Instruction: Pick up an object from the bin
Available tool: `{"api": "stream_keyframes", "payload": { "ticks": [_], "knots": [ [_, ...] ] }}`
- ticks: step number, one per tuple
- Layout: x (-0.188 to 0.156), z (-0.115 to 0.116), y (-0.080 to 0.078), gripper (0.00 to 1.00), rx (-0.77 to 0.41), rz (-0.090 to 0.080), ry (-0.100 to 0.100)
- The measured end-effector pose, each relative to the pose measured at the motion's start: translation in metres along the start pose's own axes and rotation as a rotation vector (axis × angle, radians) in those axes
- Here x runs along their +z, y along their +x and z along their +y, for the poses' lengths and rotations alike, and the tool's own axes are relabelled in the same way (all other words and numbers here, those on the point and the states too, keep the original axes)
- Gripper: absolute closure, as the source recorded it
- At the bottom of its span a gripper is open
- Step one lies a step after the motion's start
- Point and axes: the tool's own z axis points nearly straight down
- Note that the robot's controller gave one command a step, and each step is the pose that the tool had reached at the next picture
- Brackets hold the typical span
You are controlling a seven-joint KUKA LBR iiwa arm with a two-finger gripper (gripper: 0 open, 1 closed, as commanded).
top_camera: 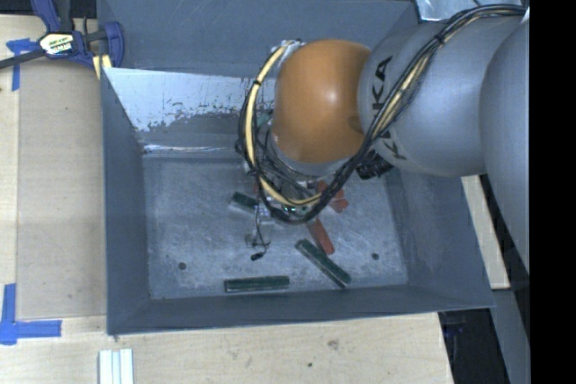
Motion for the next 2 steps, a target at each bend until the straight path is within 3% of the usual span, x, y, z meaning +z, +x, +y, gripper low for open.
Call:
{"api": "stream_keyframes", "payload": {
  "ticks": [1,2],
  "knots": [
    [0.0872,-0.0296,-0.037,0.0,-0.058,-0.003,0.002],
    [0.0821,-0.0274,-0.0382,1.0,-0.058,-0.009,-0.001]
  ]
}}
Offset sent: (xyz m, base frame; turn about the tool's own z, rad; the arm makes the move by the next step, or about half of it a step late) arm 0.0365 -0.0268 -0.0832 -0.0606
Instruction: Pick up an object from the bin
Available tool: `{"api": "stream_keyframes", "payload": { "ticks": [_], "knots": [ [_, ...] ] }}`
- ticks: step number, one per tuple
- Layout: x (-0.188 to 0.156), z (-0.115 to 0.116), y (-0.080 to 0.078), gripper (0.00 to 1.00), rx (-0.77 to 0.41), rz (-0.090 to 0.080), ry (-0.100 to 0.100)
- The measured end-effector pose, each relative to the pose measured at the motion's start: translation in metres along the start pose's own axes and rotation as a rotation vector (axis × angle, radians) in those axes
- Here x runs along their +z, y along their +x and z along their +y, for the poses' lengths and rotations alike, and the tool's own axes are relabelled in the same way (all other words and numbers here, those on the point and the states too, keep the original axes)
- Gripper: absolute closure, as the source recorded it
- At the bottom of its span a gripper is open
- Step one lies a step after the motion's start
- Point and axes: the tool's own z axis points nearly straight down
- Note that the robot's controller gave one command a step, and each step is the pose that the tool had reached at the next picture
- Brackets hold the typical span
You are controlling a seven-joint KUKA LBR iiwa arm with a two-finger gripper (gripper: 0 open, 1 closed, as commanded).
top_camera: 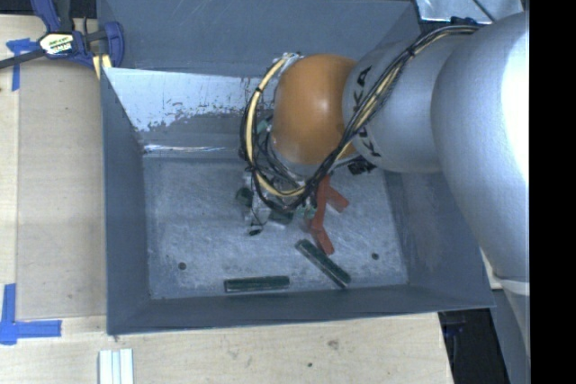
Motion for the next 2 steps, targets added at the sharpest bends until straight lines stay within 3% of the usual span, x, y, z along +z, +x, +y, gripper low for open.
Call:
{"api": "stream_keyframes", "payload": {
  "ticks": [1,2],
  "knots": [
    [-0.0975,-0.0908,0.0016,1.0,0.035,-0.008,0.005],
    [-0.0925,-0.0852,0.0031,0.0,0.029,0.001,0.001]
  ]
}}
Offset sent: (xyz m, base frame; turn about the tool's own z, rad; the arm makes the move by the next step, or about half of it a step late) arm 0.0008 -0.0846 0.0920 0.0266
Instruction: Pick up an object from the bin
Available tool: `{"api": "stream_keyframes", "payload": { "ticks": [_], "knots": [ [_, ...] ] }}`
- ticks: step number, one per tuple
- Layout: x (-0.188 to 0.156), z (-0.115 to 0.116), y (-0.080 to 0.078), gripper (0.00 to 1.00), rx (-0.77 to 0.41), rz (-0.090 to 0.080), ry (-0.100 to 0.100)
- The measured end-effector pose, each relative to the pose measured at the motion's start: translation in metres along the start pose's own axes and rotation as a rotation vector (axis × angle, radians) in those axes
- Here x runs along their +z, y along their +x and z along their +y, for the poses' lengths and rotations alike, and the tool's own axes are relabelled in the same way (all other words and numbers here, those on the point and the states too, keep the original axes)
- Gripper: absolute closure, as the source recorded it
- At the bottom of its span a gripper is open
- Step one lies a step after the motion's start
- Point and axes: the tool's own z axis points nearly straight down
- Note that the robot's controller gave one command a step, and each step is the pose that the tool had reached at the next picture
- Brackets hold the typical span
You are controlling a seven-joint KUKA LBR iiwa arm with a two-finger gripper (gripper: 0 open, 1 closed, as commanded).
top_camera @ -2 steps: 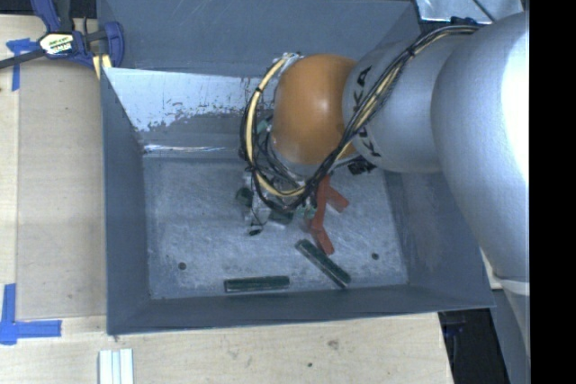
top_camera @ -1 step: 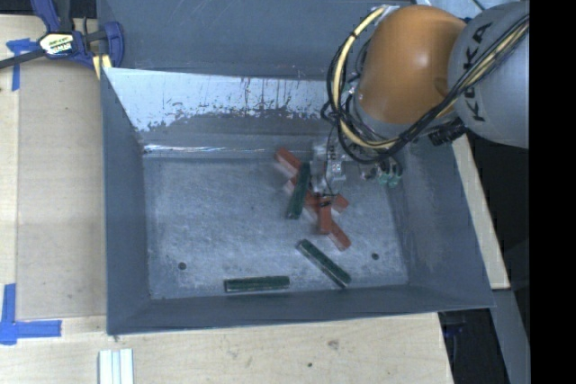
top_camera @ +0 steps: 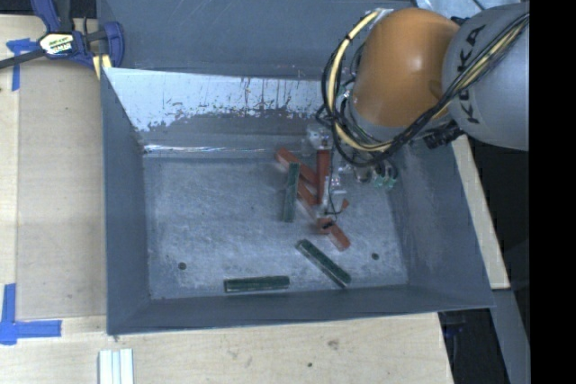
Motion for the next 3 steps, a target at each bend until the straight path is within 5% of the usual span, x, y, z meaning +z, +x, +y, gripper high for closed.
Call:
{"api": "stream_keyframes", "payload": {
  "ticks": [1,2,3],
  "knots": [
    [0.096,0.003,-0.036,0.0,-0.047,-0.002,-0.001],
    [0.092,-0.044,-0.038,0.0,-0.518,-0.006,0.002],
    [0.089,-0.042,-0.039,1.0,-0.516,-0.01,0.0]
  ]
}}
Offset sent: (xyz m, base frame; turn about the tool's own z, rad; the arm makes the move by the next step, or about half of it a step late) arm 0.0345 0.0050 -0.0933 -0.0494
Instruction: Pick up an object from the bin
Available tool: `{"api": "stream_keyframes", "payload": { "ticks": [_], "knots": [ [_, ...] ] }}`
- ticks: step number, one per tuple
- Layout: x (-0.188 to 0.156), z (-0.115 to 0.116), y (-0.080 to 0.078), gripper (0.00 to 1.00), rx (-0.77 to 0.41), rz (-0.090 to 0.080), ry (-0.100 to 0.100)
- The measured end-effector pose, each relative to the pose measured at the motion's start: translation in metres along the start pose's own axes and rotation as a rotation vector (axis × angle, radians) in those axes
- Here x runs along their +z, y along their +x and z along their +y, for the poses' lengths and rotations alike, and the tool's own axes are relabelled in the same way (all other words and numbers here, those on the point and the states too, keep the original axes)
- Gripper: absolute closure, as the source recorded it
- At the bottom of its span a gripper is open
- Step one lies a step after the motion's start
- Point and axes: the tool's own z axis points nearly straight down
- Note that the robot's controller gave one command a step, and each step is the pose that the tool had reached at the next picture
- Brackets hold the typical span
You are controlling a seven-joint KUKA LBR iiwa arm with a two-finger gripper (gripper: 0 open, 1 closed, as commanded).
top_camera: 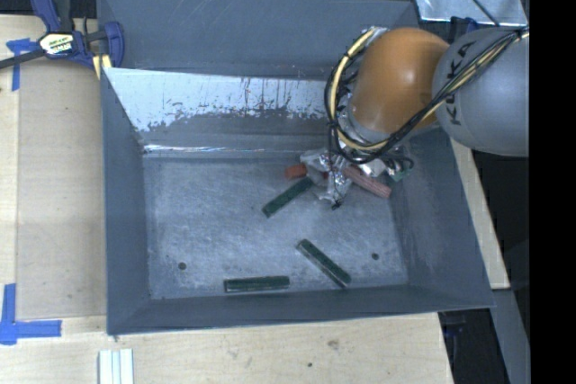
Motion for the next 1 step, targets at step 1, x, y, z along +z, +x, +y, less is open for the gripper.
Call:
{"api": "stream_keyframes", "payload": {
  "ticks": [1],
  "knots": [
    [-0.024,0.0464,0.0053,1.0,0.218,0.009,-0.003]
  ]
}}
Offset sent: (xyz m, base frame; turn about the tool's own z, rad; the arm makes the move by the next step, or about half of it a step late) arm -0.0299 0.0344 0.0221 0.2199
